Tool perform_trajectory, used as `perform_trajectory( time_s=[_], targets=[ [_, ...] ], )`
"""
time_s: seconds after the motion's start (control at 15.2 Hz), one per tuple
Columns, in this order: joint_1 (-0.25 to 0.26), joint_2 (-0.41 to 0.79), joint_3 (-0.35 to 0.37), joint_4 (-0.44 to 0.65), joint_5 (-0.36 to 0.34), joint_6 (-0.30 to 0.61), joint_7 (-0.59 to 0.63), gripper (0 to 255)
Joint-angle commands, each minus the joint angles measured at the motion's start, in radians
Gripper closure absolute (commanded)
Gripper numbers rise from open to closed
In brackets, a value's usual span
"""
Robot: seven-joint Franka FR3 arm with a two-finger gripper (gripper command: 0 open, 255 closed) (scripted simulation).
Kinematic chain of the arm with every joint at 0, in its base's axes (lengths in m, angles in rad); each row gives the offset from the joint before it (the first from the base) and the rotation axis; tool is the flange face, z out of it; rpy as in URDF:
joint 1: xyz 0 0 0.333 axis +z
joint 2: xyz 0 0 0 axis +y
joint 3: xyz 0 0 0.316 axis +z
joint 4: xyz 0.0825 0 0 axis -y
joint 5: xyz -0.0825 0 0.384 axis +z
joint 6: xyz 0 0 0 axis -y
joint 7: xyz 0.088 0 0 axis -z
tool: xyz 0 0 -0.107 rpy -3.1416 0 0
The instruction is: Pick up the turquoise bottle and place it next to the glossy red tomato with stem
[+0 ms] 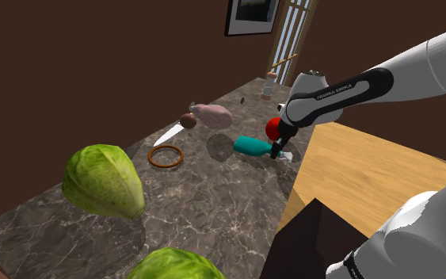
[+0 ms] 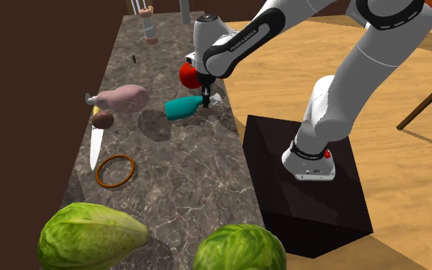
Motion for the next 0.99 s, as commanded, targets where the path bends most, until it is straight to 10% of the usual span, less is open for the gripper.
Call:
perform_trajectory(
  time_s=[0.0, 0.2, 0.26, 0.92],
  targets=[
    [0.000, 0.000, 0.000, -0.001, 0.000, 0.001, 0.000, 255],
    [0.000, 0.000, 0.000, -0.001, 0.000, 0.001, 0.000, 255],
    [0.000, 0.000, 0.000, -0.001, 0.000, 0.001, 0.000, 0],
    [-0.004, -0.090, 0.006, 0.052, -0.013, -0.142, 0.010, 0]
  ],
)
